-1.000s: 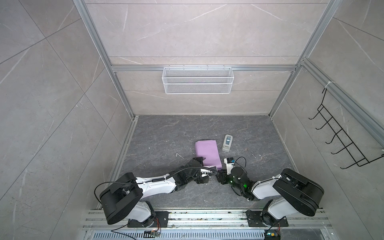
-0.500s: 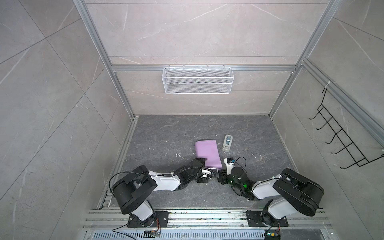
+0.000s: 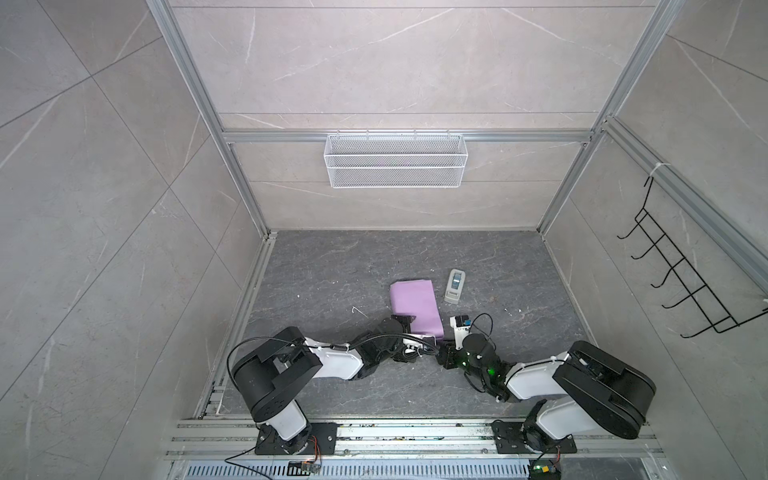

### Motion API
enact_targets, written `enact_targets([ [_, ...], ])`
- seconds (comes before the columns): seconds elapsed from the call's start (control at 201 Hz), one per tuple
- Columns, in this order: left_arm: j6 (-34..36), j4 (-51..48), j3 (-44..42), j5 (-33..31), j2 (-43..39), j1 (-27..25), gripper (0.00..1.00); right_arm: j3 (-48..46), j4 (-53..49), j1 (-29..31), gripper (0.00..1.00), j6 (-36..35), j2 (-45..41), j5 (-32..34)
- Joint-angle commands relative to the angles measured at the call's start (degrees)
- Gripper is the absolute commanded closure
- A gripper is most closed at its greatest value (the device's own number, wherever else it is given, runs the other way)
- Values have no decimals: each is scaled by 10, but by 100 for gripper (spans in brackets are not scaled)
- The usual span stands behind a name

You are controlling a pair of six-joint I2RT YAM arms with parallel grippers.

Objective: Wrap the gift box in paper

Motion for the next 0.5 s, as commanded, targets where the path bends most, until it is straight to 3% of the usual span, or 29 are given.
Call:
enact_targets([
  [0.0, -11, 18, -7, 4, 10, 9, 10, -14, -63, 0, 40, -23, -31, 18],
  [0.194, -17, 16, -8, 13, 16, 12, 14, -16, -64, 0, 36, -32, -36, 12],
  [0.493, -26, 7, -10, 25, 10, 16, 19, 4, 10, 5, 25, -16, 48, -3],
])
